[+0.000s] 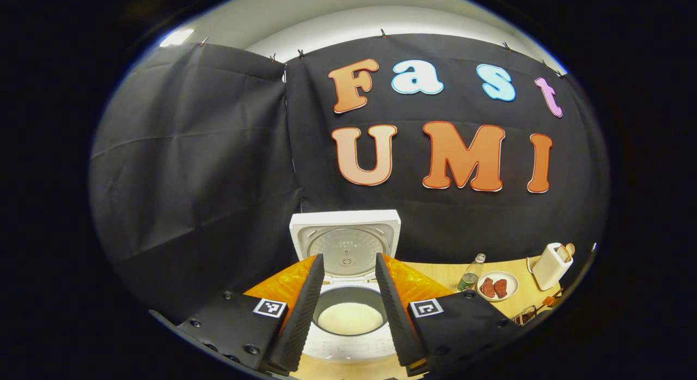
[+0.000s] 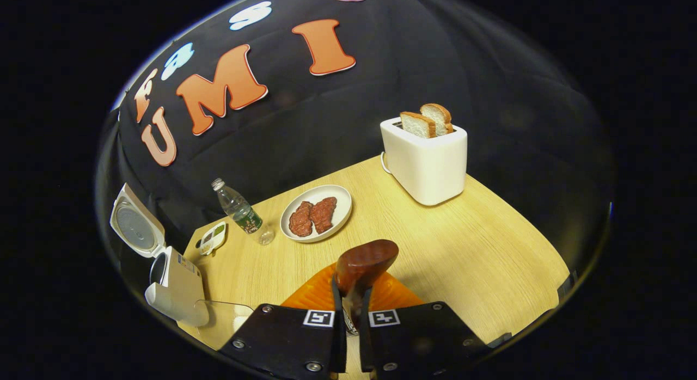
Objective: Close the left gripper, press the button to open the rice cooker; take a wooden spoon from the chopstick holder with the right hand, scoop a spoonful of rice and pour it into the rice cooker, then put the wooden spoon back into the chopstick holder.
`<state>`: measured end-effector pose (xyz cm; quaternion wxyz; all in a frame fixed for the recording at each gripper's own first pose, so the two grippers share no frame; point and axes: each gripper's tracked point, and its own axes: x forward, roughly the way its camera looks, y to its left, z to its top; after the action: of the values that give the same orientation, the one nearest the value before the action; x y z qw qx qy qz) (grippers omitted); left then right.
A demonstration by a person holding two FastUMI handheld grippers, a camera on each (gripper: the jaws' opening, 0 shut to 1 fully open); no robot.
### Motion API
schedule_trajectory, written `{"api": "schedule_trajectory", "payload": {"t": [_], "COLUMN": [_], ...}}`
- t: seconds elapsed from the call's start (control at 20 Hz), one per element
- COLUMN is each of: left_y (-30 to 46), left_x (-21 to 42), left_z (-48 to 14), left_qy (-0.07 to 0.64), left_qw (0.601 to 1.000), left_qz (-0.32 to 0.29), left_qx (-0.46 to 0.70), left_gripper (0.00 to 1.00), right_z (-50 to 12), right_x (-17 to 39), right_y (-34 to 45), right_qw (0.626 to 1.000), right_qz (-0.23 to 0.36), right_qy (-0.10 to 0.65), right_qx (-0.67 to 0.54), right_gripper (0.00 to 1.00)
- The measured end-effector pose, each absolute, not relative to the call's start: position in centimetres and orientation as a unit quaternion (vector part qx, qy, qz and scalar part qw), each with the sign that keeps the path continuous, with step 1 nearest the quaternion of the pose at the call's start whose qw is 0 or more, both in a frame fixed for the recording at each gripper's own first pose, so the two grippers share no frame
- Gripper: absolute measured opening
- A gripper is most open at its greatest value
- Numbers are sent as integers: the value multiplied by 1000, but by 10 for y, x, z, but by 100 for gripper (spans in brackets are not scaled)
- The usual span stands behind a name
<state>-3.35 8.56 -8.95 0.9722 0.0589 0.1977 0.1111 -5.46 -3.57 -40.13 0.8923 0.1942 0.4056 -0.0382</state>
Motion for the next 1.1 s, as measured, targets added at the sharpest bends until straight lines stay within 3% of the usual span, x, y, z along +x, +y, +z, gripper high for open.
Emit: {"api": "schedule_trajectory", "payload": {"t": [0.25, 0.35, 0.4, 0.45, 0.7, 1.1], "left_y": [90, 99, 102, 105, 119, 143], "left_x": [-33, -33, -32, -32, -29, -10], "left_z": [-88, -89, -90, -93, -109, -122], "left_qy": [183, 177, 176, 177, 187, 187], "left_qw": [976, 976, 976, 976, 976, 976], "left_qz": [103, 109, 111, 109, 99, 69], "left_qx": [55, 59, 61, 62, 60, 86], "left_gripper": [70, 90, 90, 97, 94, 97], "right_z": [-339, -310, -298, -287, -267, -298], "right_x": [-45, -40, -39, -39, -52, -97], "right_y": [-41, -36, -29, -21, 40, 121], "right_qw": [913, 921, 923, 923, 913, 921], "right_qz": [-53, -51, -46, -39, 2, 45], "right_qy": [358, 338, 331, 326, 331, 356], "right_qx": [187, 188, 193, 201, 239, 154], "right_gripper": [8, 8, 8, 8, 8, 8]}}
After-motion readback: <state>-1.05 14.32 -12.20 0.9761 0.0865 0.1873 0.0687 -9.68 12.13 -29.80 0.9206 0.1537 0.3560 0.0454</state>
